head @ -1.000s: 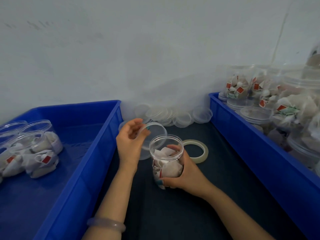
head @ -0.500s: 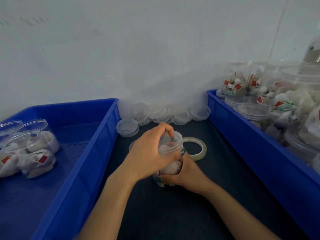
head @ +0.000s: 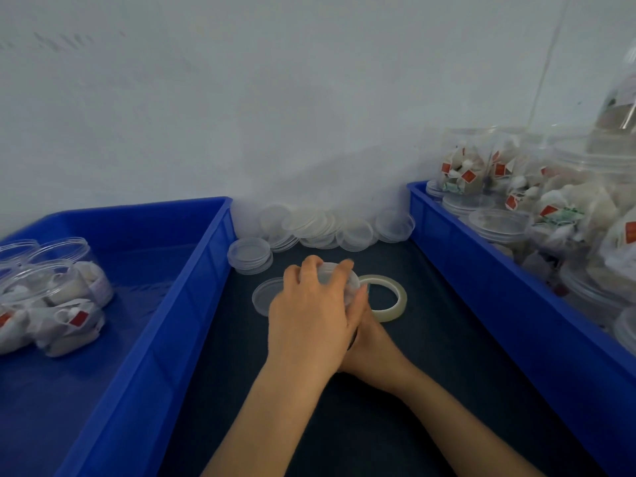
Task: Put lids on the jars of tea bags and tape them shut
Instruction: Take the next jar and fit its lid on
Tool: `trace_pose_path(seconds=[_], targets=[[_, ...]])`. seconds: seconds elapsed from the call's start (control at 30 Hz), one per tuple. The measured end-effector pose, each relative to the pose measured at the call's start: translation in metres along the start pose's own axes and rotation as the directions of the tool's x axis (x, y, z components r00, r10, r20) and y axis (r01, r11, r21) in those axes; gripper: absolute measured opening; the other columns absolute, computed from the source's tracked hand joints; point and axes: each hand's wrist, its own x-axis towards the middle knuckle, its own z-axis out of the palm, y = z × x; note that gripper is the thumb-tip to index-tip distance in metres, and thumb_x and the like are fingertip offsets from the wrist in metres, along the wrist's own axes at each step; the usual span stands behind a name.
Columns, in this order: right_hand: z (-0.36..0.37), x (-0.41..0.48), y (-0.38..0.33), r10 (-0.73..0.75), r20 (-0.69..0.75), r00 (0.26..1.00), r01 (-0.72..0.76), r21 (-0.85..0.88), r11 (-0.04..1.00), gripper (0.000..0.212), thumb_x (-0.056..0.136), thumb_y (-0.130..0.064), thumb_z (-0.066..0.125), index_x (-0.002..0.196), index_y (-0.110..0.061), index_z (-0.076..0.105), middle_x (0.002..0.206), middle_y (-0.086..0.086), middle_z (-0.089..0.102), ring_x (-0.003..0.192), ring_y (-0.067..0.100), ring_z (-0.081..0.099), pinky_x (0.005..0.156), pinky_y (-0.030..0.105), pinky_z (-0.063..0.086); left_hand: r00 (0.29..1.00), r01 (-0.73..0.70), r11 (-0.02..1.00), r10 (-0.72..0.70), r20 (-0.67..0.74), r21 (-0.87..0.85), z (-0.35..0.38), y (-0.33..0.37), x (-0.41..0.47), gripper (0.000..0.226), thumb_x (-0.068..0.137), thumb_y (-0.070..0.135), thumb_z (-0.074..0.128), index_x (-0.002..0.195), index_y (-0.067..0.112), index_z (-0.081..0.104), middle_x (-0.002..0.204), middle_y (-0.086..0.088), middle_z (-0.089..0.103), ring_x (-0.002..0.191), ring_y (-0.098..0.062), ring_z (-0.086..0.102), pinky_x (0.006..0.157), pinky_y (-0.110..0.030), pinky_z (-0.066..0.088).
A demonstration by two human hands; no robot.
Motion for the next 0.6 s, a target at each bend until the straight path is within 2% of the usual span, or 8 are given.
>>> trace_pose_path(seconds=[0.07, 0.17, 0.27, 0.33, 0.4, 0.47, 0.53, 0.6], targets=[[0.001, 0.001, 0.0, -0.003, -0.017, 1.0, 0.003, -0.024, 1.0, 0.094, 0.068, -0.027, 0.091, 0.143, -0.021, 0.035, 0.13, -0.016, 0.058, 0.12, 0.001, 0.059, 0.097, 0.03, 0.054, 0.999, 0.04, 0.999, -0.039, -0.027, 0.025, 0.002, 0.004, 0.0, 0.065, 0.091, 0.067, 0.016, 0.149, 0.043, 0.032, 0.15, 0.001, 0.035, 0.13, -0.02, 0.039, 0.08, -0.029, 0.044], [0.001, 0.001, 0.002, -0.001, -0.044, 0.999, 0.001, 0.014, 1.0, 0.084, 0.069, -0.022, 0.09, 0.136, -0.014, 0.04, 0.122, -0.01, 0.063, 0.114, 0.007, 0.063, 0.092, 0.031, 0.056, 0.998, 0.039, 0.998, -0.041, -0.039, -0.04, 0.006, 0.002, 0.002, 0.059, 0.092, 0.07, 0.033, 0.145, 0.044, 0.038, 0.146, 0.003, 0.037, 0.128, -0.018, 0.038, 0.08, -0.027, 0.04], [-0.003, -0.004, 0.003, -0.003, -0.069, 0.998, 0.012, 0.121, 0.993, 0.08, 0.065, -0.011, 0.091, 0.129, -0.016, 0.044, 0.116, -0.011, 0.066, 0.11, 0.007, 0.066, 0.084, 0.02, 0.054, 1.0, -0.022, 0.982, 0.02, -0.014, -0.19, 0.004, -0.01, 0.005, 0.057, 0.084, 0.073, 0.037, 0.135, 0.05, 0.046, 0.139, 0.012, 0.041, 0.124, -0.012, 0.038, 0.082, -0.024, 0.034], [-0.006, -0.007, -0.002, -0.011, -0.059, 0.998, 0.023, 0.21, 0.977, 0.077, 0.062, -0.009, 0.09, 0.125, -0.019, 0.047, 0.113, -0.011, 0.067, 0.106, 0.009, 0.067, 0.081, 0.02, 0.055, 0.999, -0.039, 0.944, 0.045, 0.012, -0.329, 0.001, -0.024, 0.009, 0.058, 0.08, 0.073, 0.039, 0.132, 0.051, 0.051, 0.134, 0.018, 0.046, 0.121, -0.007, 0.044, 0.09, -0.023, 0.041], [-0.006, -0.009, -0.007, -0.021, -0.049, 0.999, 0.032, 0.245, 0.969, 0.072, 0.056, -0.021, 0.087, 0.121, -0.021, 0.054, 0.108, -0.012, 0.069, 0.102, 0.011, 0.068, 0.08, 0.023, 0.055, 0.997, -0.017, 0.852, 0.052, 0.053, -0.523, -0.002, -0.039, 0.011, 0.055, 0.08, 0.075, 0.046, 0.129, 0.052, 0.056, 0.13, 0.022, 0.053, 0.118, -0.002, 0.052, 0.097, -0.03, 0.049], [-0.007, -0.009, -0.014, 0.009, -0.026, 1.0, 0.0, 0.311, 0.95, 0.07, 0.056, -0.035, 0.081, 0.121, -0.02, 0.06, 0.106, -0.01, 0.072, 0.099, 0.011, 0.069, 0.08, 0.022, 0.054, 0.994, 0.034, 0.69, 0.053, 0.097, -0.723, -0.004, -0.049, 0.012, 0.045, 0.082, 0.073, 0.057, 0.124, 0.056, 0.06, 0.127, 0.025, 0.06, 0.116, 0.005, 0.058, 0.099, -0.032, 0.052], [-0.011, -0.01, -0.017, 0.051, 0.07, 0.996, -0.077, 0.442, 0.894, 0.067, 0.064, -0.041, 0.076, 0.124, -0.014, 0.063, 0.107, 0.001, 0.074, 0.099, 0.018, 0.07, 0.082, 0.025, 0.054, 0.99, 0.082, 0.534, 0.057, 0.132, -0.842, -0.006, -0.053, 0.011, 0.038, 0.082, 0.072, 0.059, 0.118, 0.06, 0.063, 0.124, 0.032, 0.063, 0.113, 0.01, 0.06, 0.096, -0.03, 0.054], [-0.016, -0.011, -0.02, 0.088, 0.219, 0.972, -0.203, 0.584, 0.786, 0.065, 0.07, -0.047, 0.075, 0.124, -0.012, 0.067, 0.111, 0.008, 0.073, 0.101, 0.023, 0.069, 0.085, 0.03, 0.055, 0.989, 0.077, 0.442, 0.079, 0.124, -0.894, -0.007, -0.055, 0.008, 0.039, 0.082, 0.074, 0.056, 0.117, 0.059, 0.064, 0.122, 0.03, 0.065, 0.113, 0.006, 0.062, 0.094, -0.029, 0.053]])
